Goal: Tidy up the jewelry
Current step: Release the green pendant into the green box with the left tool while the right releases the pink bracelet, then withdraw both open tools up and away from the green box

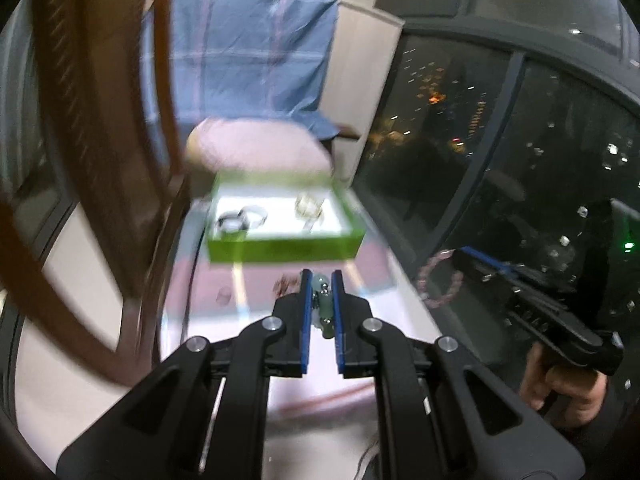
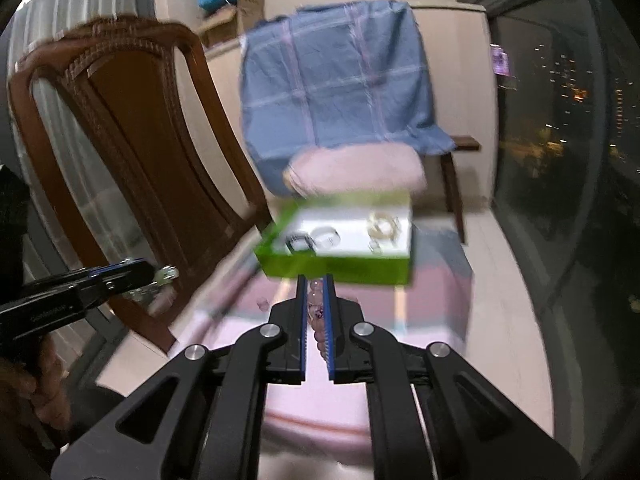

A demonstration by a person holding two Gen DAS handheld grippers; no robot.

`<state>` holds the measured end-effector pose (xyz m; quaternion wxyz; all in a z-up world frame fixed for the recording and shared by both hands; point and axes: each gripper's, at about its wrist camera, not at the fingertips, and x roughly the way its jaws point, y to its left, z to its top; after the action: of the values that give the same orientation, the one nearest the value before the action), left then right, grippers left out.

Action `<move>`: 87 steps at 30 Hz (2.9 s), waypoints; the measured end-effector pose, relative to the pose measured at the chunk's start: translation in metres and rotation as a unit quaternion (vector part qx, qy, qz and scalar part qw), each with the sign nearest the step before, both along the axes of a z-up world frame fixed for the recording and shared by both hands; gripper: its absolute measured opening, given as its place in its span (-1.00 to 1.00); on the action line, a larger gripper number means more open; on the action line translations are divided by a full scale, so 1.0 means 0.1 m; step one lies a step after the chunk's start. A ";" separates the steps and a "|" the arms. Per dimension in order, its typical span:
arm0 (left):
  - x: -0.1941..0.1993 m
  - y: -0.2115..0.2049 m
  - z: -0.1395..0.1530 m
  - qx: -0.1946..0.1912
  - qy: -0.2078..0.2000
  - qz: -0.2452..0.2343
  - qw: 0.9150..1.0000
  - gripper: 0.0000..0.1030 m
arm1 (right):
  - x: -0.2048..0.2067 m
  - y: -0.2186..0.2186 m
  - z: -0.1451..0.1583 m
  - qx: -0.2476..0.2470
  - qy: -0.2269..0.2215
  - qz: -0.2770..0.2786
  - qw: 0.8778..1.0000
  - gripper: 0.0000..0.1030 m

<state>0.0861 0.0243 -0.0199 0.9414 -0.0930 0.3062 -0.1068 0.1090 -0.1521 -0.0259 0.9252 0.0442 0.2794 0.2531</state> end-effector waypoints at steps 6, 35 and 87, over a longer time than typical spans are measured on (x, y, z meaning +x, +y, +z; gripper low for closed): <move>0.62 0.02 0.56 0.017 -0.048 -0.018 0.999 -0.82 | 0.64 0.05 0.50 0.035 -0.020 0.040 0.998 -0.85; 3.67 0.57 -0.93 0.049 0.162 0.106 0.980 0.56 | 3.42 1.02 -0.77 -0.017 0.182 0.041 0.982 -0.85; -0.92 -0.22 -0.45 0.076 0.003 0.117 0.990 0.78 | -0.86 -0.09 -0.32 -0.063 0.007 -0.072 0.995 0.73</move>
<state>-0.0056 0.0021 -0.0652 0.9509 -0.0568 0.3031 0.0279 0.0225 -0.1609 -0.0582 0.9400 0.0074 0.2972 0.1676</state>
